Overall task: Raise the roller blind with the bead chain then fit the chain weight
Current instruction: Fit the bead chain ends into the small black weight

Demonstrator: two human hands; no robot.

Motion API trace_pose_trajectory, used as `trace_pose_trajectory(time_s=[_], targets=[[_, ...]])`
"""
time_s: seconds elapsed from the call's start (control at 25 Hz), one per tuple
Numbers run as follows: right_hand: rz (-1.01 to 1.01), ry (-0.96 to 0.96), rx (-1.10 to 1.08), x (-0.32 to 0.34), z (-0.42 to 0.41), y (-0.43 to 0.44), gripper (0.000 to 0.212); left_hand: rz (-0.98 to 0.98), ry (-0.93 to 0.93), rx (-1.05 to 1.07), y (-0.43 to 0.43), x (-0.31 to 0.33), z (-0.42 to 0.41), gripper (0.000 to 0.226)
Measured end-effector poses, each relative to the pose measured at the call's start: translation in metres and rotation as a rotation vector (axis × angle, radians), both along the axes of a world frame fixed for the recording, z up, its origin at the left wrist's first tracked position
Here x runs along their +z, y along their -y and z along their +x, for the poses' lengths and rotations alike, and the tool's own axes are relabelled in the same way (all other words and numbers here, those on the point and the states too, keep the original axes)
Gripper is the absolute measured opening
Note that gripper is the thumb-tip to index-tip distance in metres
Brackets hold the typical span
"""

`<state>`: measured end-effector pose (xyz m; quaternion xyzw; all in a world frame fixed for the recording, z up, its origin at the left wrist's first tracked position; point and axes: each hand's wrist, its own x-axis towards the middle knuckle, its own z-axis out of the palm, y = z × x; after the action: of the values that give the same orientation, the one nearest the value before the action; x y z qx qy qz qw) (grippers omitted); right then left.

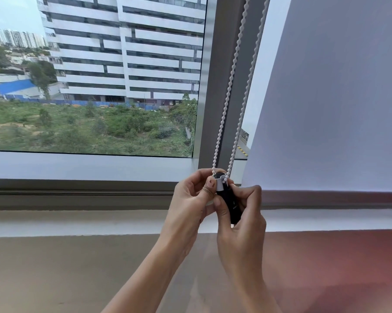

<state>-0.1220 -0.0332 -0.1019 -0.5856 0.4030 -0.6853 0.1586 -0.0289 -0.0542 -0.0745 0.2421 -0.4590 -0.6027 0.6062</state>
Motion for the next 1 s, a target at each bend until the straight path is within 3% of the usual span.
trace_pose_trajectory(time_s=[0.28,0.44,0.6,0.84,1.0], targets=[[-0.034,-0.043,-0.131,-0.003,0.007,-0.001,0.031,0.040,-0.015,0.227,-0.007,-0.005,-0.013,0.023],[-0.016,-0.046,-0.010,-0.003,0.003,0.000,0.029,0.093,-0.139,0.058,-0.001,-0.001,-0.005,0.036],[0.041,0.094,0.136,-0.002,-0.002,-0.001,0.017,0.139,-0.234,-0.088,0.003,0.005,0.003,0.027],[0.060,0.198,0.127,-0.003,0.000,-0.003,0.019,0.159,-0.263,-0.143,-0.001,0.005,0.001,0.022],[0.033,0.159,0.068,-0.004,0.002,-0.007,0.022,0.154,-0.281,-0.142,-0.002,0.006,-0.001,0.026]])
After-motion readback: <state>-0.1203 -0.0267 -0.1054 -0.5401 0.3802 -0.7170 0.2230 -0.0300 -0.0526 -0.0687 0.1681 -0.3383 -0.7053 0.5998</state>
